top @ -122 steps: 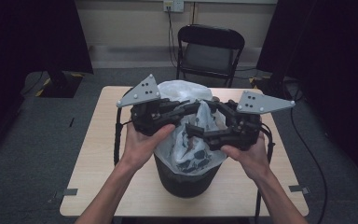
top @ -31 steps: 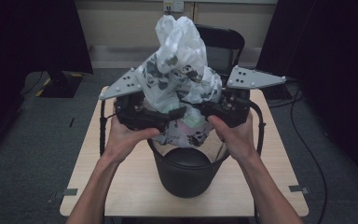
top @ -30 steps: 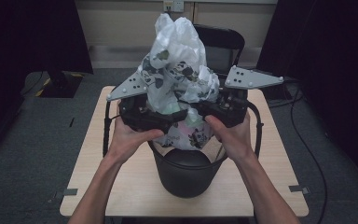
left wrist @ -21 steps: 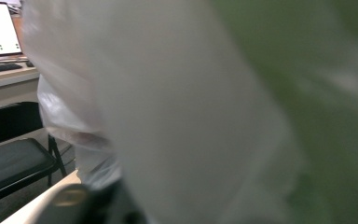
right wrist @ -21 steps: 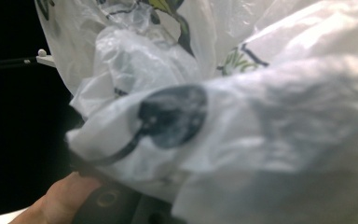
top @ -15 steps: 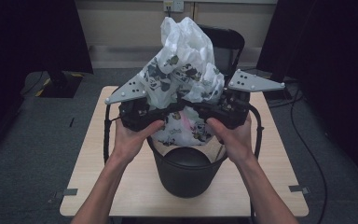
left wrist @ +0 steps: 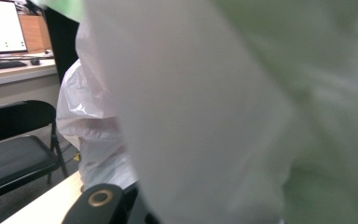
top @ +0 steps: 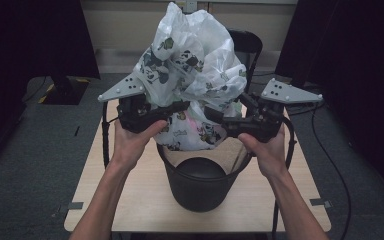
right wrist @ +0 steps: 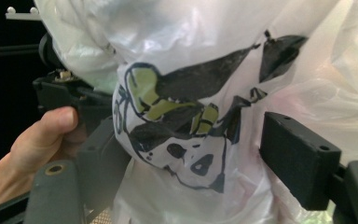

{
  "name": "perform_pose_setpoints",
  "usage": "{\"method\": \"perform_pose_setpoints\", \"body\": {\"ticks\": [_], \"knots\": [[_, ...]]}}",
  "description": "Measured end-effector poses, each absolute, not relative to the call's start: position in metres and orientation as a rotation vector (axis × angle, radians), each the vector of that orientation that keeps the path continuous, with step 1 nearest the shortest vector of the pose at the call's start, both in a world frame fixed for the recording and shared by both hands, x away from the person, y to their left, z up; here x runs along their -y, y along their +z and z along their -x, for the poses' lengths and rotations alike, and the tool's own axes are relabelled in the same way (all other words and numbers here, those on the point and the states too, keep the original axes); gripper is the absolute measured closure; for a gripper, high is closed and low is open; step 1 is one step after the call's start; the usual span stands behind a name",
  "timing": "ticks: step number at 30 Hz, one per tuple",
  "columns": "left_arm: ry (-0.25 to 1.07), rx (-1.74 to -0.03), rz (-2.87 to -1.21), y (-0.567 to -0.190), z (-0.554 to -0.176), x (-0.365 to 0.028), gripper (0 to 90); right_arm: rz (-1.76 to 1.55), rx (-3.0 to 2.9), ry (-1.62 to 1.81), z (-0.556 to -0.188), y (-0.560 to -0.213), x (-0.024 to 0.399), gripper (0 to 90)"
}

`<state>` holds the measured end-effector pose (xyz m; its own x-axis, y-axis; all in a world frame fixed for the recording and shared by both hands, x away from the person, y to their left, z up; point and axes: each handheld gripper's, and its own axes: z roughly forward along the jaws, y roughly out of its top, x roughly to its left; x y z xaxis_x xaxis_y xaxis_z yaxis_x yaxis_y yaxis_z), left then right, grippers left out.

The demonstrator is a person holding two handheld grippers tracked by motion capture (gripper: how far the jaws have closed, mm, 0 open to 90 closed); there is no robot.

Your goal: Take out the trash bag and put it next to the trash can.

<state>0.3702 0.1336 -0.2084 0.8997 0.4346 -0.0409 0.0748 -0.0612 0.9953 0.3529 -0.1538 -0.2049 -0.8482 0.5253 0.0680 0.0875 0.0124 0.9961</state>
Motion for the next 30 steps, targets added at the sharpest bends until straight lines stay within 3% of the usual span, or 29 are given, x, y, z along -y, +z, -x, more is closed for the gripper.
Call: {"method": "perform_pose_setpoints", "body": {"ticks": [4,6,12,14,16,20,30], "knots": [[0.285,-0.4,-1.599,-0.206,-0.373,-0.135,85.2,-0.639,-1.987,1.885,-0.354,-0.213,0.154,33.4],[0.277,-0.4,-1.584,-0.206,-0.374,-0.135,85.4,-0.638,-2.012,1.887,-0.356,-0.216,0.153,46.7],[0.284,-0.389,-1.587,-0.204,-0.374,-0.125,85.9,-0.625,-2.063,1.864,-0.361,-0.223,0.141,56.4],[0.298,-0.391,-1.595,-0.203,-0.376,-0.128,86.2,-0.635,-2.064,1.862,-0.362,-0.225,0.141,53.3],[0.309,-0.397,-1.586,-0.202,-0.378,-0.133,86.5,-0.664,-2.027,1.885,-0.362,-0.223,0.146,39.7],[0.308,-0.419,-1.56,-0.2,-0.385,-0.142,86.6,-0.684,-1.984,1.899,-0.361,-0.22,0.153,29.6],[0.285,-0.467,-1.522,-0.198,-0.402,-0.155,86.5,-0.687,-1.973,1.892,-0.356,-0.219,0.168,28.5]]}}
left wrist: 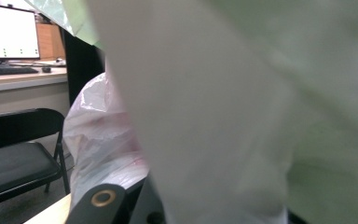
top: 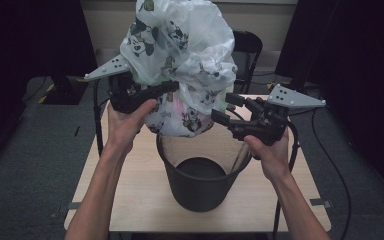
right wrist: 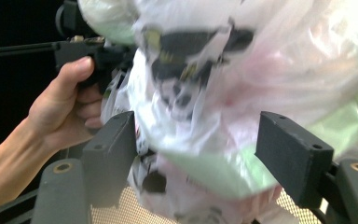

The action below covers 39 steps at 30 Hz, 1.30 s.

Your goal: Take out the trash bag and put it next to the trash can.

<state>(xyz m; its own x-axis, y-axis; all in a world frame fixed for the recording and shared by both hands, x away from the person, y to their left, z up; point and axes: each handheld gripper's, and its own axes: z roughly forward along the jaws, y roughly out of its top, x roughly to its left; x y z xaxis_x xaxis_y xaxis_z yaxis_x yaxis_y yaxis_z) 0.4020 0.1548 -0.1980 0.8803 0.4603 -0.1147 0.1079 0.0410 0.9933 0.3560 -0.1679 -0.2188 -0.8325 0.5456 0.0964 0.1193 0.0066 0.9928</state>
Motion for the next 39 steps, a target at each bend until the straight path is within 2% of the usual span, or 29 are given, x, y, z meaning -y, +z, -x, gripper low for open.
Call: {"method": "perform_pose_setpoints", "body": {"ticks": [12,24,35,39], "knots": [[0.305,-0.495,-1.491,-0.193,-0.413,-0.17,86.4,-0.753,-2.013,1.834,-0.355,-0.244,0.181,30.9],[0.369,-0.546,-1.409,-0.179,-0.435,-0.19,86.5,-0.767,-2.026,1.817,-0.357,-0.253,0.19,34.3],[0.382,-0.625,-1.42,-0.199,-0.46,-0.195,86.5,-0.778,-2.032,1.796,-0.357,-0.258,0.194,36.7],[0.369,-0.653,-1.412,-0.211,-0.467,-0.198,86.5,-0.785,-2.029,1.788,-0.358,-0.263,0.199,40.6]]}}
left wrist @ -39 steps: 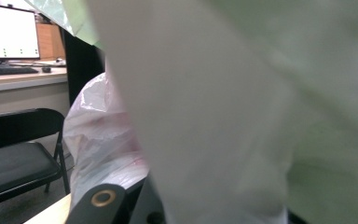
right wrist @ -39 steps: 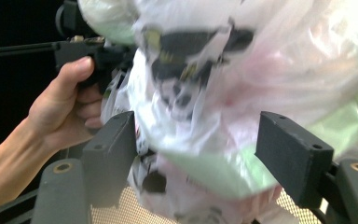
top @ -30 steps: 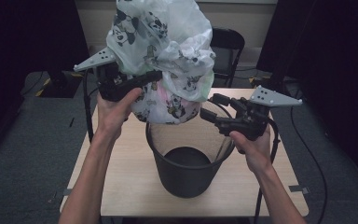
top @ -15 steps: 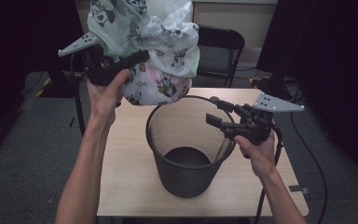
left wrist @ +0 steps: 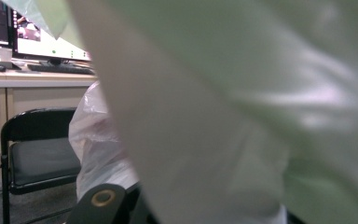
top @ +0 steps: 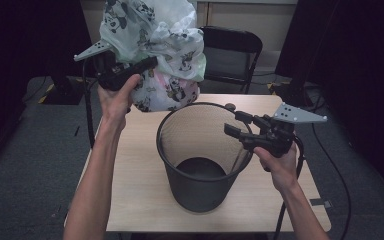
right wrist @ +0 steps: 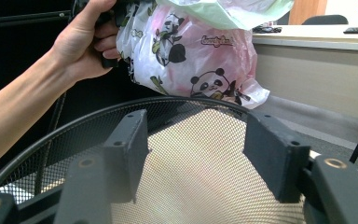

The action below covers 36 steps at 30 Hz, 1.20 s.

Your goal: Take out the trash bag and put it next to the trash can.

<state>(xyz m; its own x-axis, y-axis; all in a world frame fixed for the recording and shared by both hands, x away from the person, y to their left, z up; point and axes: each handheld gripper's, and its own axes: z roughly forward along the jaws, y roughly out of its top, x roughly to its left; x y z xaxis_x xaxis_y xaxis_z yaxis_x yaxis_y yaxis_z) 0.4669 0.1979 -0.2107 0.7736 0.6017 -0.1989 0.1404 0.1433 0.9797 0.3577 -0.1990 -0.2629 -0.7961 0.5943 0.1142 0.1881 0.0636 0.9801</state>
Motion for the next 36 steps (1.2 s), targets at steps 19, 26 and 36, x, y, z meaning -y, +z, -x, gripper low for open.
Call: {"method": "perform_pose_setpoints", "body": {"ticks": [19,26,36], "knots": [[0.434,-0.773,-1.506,-0.254,-0.49,-0.213,86.6,-0.877,-1.953,1.753,-0.344,-0.287,0.244,45.2],[0.419,-0.829,-1.56,-0.292,-0.493,-0.207,86.6,-0.924,-1.908,1.78,-0.337,-0.3,0.263,45.8],[0.384,-0.922,-1.632,-0.346,-0.5,-0.209,86.6,-0.983,-1.895,1.729,-0.329,-0.318,0.275,44.7]]}}
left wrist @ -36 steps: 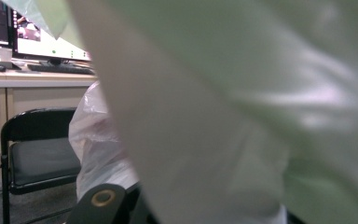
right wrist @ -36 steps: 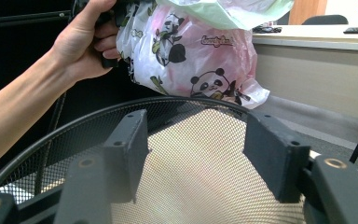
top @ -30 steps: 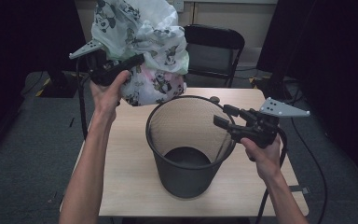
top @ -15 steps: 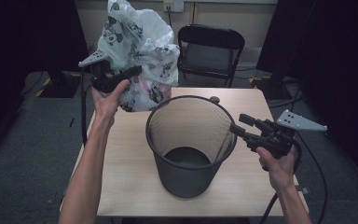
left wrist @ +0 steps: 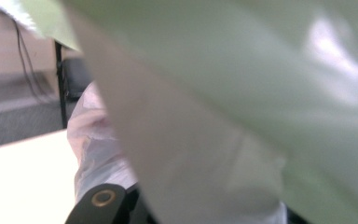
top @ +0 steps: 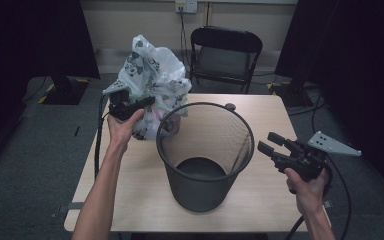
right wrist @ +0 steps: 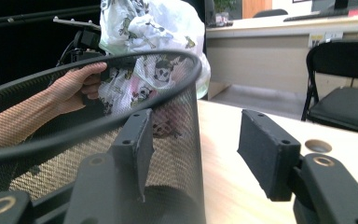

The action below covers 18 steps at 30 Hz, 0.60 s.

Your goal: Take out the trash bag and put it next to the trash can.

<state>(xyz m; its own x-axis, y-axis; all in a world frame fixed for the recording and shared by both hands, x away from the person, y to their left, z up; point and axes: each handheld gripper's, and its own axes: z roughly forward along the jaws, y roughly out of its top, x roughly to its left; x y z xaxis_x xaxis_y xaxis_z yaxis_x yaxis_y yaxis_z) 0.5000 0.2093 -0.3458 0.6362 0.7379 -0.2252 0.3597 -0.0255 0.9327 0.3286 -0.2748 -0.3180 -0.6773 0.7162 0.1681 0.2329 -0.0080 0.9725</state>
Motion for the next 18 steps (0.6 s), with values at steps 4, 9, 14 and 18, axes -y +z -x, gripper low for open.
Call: {"method": "perform_pose_setpoints", "body": {"ticks": [4,9,14,18], "knots": [[0.352,-0.942,-1.648,-0.36,-0.5,-0.205,86.6,-1.005,-1.92,1.723,-0.333,-0.331,0.273,44.3],[0.318,-0.949,-1.674,-0.385,-0.493,-0.2,86.5,-1.038,-1.945,1.699,-0.336,-0.342,0.272,43.9],[0.338,-0.977,-1.712,-0.405,-0.49,-0.201,86.6,-1.053,-1.947,1.693,-0.338,-0.346,0.274,43.7],[0.341,-0.974,-1.747,-0.421,-0.492,-0.201,86.6,-1.059,-1.961,1.686,-0.34,-0.35,0.273,43.3]]}}
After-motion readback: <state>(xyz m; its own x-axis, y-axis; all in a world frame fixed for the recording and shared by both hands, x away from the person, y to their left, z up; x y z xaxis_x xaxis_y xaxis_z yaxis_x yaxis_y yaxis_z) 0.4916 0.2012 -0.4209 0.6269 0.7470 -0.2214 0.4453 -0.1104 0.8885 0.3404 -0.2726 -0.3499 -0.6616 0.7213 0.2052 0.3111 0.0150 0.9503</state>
